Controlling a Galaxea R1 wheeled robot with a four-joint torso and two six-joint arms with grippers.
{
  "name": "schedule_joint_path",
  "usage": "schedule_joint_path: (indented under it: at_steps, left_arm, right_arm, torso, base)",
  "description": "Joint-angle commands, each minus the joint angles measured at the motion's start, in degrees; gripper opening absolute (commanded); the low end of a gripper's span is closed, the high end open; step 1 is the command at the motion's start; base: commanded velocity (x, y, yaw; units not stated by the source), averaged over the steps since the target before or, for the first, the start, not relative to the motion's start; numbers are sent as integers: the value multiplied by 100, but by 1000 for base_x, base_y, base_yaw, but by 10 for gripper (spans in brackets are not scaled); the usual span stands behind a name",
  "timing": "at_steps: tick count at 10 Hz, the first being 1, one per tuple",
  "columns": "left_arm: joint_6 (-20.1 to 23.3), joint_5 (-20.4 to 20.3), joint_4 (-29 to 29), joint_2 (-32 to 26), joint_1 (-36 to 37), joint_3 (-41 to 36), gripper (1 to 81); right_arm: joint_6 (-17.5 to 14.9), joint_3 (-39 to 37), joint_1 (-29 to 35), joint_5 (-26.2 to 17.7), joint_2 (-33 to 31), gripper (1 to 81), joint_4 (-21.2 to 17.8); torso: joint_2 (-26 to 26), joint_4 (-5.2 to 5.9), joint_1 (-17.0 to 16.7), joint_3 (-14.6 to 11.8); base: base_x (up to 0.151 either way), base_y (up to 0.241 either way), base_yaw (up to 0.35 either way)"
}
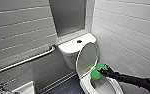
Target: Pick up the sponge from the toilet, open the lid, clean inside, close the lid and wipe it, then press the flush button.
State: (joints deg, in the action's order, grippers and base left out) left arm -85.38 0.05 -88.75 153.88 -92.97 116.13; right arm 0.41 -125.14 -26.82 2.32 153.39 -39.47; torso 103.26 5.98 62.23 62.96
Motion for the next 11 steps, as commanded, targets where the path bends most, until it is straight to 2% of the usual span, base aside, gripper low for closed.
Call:
schedule_joint_path:
  at_steps: [1,2,3,6,7,9,11]
  left_arm:
    - [22,145,-11,-94,-139,-99,811]
    - [22,145,-11,-94,-138,-99,811]
    - [22,145,-11,-94,-139,-99,811]
    - [22,145,-20,-85,-139,-99,811]
    - [22,145,-20,-85,-139,-99,811]
    - [22,145,-29,-76,-139,-99,811]
    - [22,145,-64,-50,-139,-99,811]
  right_arm:
    - [11,78,725,-205,-96,10,-96]
    - [11,87,717,-214,-131,10,-96]
    - [11,148,725,-214,-184,10,-96]
    - [11,210,717,-205,-254,10,-79]
    - [11,210,708,-188,-254,10,-87]
    - [11,218,691,-161,-289,10,-87]
    - [73,588,533,-91,-632,10,-78]
  torso:
    - [0,0,0,0]
    - [0,0,0,0]
    - [0,0,0,221]
    - [0,0,0,578]
    - [0,0,0,387]
    - [-2,0,2,500]
    - [-4,0,5,502]
  base:
    - [0,0,0]
    - [0,0,0]
    - [0,0,0]
    - [0,0,0]
    - [0,0,0]
    - [0,0,0]
    - [0,0,0]
